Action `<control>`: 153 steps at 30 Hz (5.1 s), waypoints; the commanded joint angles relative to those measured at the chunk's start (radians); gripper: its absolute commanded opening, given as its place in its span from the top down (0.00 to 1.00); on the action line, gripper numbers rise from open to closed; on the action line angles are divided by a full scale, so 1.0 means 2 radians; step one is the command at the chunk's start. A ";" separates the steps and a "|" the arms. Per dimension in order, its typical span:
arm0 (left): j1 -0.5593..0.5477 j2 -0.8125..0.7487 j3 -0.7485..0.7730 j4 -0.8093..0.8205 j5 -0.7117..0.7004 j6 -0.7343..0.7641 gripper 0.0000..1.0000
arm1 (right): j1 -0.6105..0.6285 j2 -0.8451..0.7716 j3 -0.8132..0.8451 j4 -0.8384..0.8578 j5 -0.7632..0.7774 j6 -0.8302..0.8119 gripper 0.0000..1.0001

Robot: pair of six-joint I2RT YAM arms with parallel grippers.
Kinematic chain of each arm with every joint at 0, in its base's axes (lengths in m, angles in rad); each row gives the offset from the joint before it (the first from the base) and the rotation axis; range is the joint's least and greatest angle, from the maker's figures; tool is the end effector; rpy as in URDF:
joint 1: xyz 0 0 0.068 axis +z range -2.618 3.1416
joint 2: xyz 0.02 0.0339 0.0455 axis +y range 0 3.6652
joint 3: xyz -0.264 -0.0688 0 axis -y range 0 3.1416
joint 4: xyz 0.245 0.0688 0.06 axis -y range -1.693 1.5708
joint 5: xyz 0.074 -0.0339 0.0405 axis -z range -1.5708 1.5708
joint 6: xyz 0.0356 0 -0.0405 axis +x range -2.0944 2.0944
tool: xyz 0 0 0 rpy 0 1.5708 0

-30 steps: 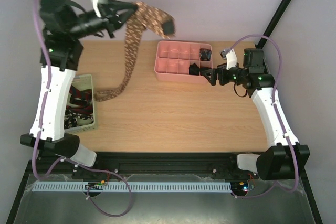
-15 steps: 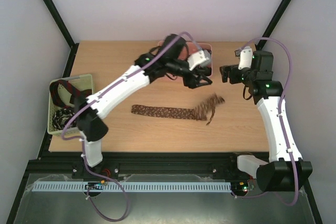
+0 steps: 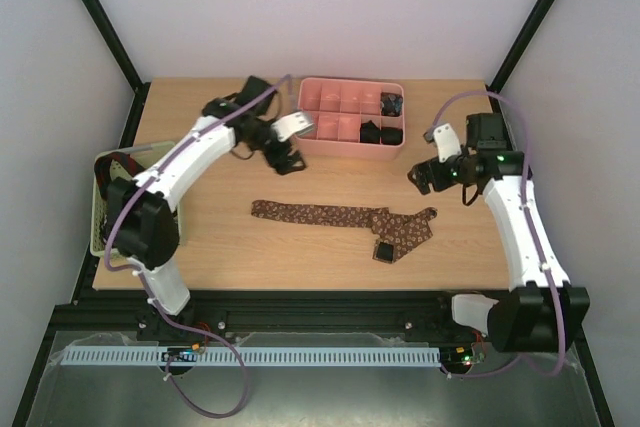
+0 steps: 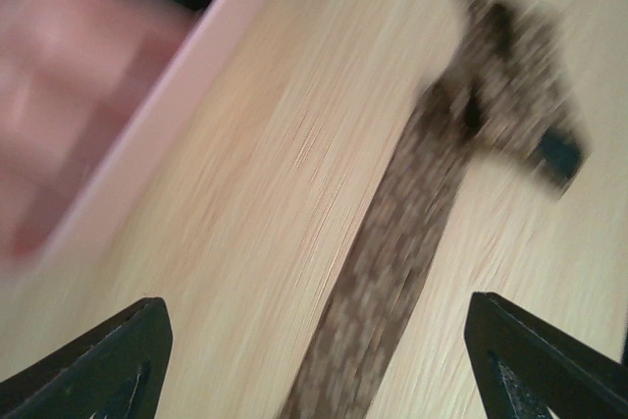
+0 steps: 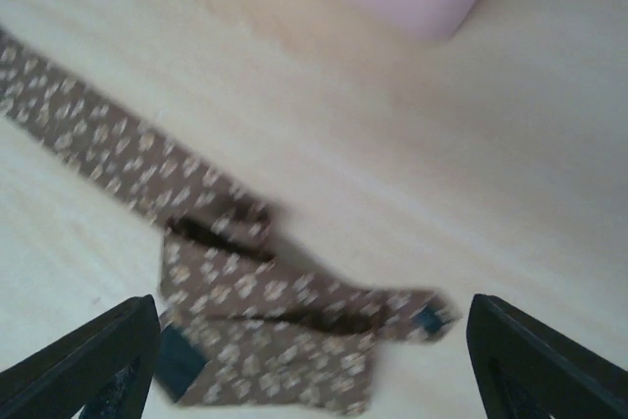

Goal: Roll the ties
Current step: Adjust the tie at the center of the board.

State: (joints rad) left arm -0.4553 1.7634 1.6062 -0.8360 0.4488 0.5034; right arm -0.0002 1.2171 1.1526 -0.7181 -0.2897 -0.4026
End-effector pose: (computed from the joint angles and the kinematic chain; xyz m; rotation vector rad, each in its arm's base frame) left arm 0.3343 -0.1809 0.3047 1.3047 2.1421 -0.5531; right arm 0.2536 0.0101 0.3290 -0.5996 2.2378 0.1381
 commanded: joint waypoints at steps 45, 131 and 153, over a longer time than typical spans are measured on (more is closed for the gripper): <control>0.104 0.001 -0.277 0.106 -0.230 0.051 0.73 | -0.169 0.144 -0.016 -0.090 0.080 -0.259 0.29; 0.166 -0.399 -0.626 0.298 -0.111 0.427 0.52 | -0.110 -0.140 -0.385 0.177 0.075 -0.587 0.40; 0.208 0.026 -0.160 -0.085 -0.053 0.209 0.31 | -0.088 0.260 0.042 -0.167 0.037 -0.389 0.16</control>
State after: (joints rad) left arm -0.0772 1.7016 1.1866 -0.8589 0.3576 1.0142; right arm -0.2119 1.7370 1.2694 -1.0016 -0.2600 -1.2469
